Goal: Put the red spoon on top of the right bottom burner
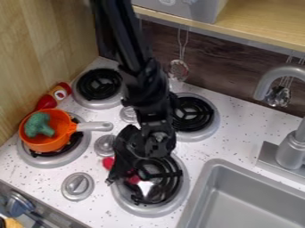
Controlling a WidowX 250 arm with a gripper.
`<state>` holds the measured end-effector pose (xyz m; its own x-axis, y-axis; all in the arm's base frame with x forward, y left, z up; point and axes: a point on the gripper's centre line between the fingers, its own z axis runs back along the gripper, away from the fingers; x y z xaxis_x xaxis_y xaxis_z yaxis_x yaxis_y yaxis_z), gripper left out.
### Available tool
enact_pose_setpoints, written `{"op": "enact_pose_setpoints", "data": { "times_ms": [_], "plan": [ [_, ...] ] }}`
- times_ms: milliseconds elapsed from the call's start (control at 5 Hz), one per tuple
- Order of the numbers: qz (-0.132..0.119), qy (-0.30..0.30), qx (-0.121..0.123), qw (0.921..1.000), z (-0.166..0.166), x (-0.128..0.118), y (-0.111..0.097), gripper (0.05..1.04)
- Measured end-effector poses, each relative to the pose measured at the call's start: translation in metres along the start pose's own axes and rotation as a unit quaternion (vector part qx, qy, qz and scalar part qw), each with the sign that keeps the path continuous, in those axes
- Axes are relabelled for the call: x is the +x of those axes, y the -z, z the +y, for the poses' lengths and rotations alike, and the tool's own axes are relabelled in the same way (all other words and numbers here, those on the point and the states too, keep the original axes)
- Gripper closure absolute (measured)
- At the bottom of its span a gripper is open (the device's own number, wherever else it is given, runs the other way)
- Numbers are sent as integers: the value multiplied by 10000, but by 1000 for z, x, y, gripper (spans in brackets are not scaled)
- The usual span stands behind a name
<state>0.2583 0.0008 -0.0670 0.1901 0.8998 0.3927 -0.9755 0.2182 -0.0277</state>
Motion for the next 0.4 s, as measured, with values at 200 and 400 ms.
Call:
{"op": "enact_pose_setpoints", "data": {
  "times_ms": [200,400],
  "plan": [
    [-245,-79,243,9994,1,1,-5,93],
    [-310,-1,480,9984,5,0,-9,87]
  ]
}}
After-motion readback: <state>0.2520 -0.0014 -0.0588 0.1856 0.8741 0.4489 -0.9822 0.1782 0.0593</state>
